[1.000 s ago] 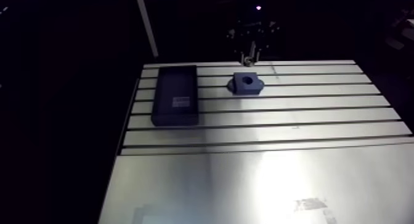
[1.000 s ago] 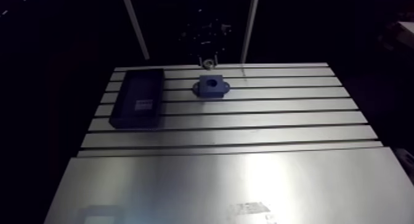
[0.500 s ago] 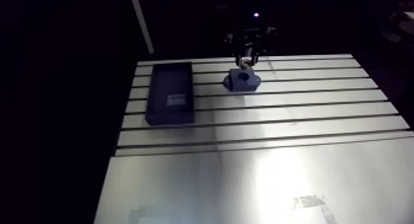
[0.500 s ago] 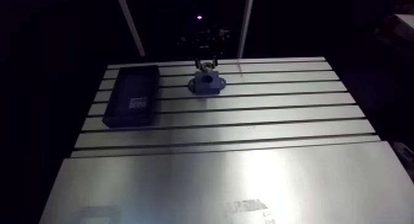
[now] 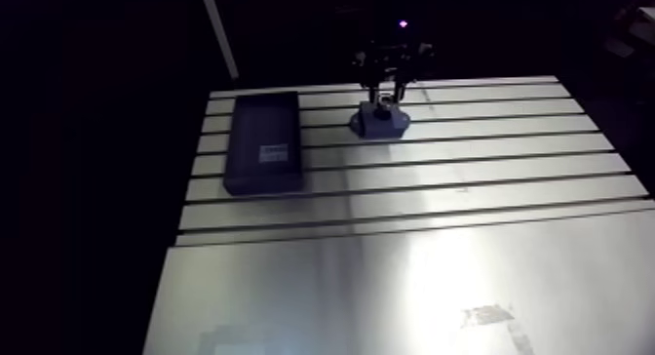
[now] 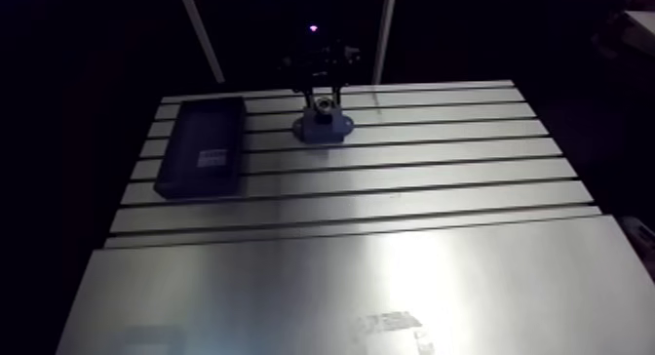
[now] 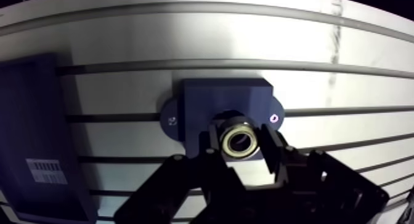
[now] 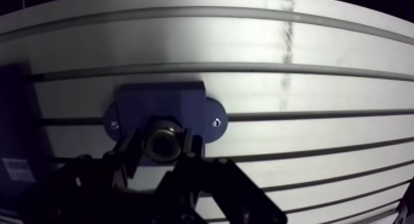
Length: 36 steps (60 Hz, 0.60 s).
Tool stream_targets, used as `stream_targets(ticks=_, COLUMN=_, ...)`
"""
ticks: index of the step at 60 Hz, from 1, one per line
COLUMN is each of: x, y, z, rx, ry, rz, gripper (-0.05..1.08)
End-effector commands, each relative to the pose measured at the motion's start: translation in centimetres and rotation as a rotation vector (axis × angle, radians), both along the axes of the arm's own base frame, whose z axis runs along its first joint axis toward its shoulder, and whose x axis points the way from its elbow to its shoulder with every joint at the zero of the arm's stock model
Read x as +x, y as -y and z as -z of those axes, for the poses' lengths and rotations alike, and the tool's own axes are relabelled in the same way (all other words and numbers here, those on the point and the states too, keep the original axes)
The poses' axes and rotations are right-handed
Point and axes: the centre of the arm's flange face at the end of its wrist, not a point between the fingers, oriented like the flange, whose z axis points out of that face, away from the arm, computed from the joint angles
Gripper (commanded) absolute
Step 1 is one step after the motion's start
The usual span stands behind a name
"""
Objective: Pick up the bearing and press it into the housing until flush.
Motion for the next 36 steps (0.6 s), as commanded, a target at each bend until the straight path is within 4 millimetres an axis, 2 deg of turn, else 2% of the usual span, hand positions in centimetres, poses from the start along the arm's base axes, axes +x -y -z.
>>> stream_targets(ticks=1, x=-0.11, y=0.16, z=0.71, rx=-0.001, ry=0.007, rz=-0.003, gripper=0.70)
stream_targets(ticks=36, x=-0.32, y=0.43, z=1.43, rx=-0.002, ry=0.017, rz=-0.006, gripper=0.70)
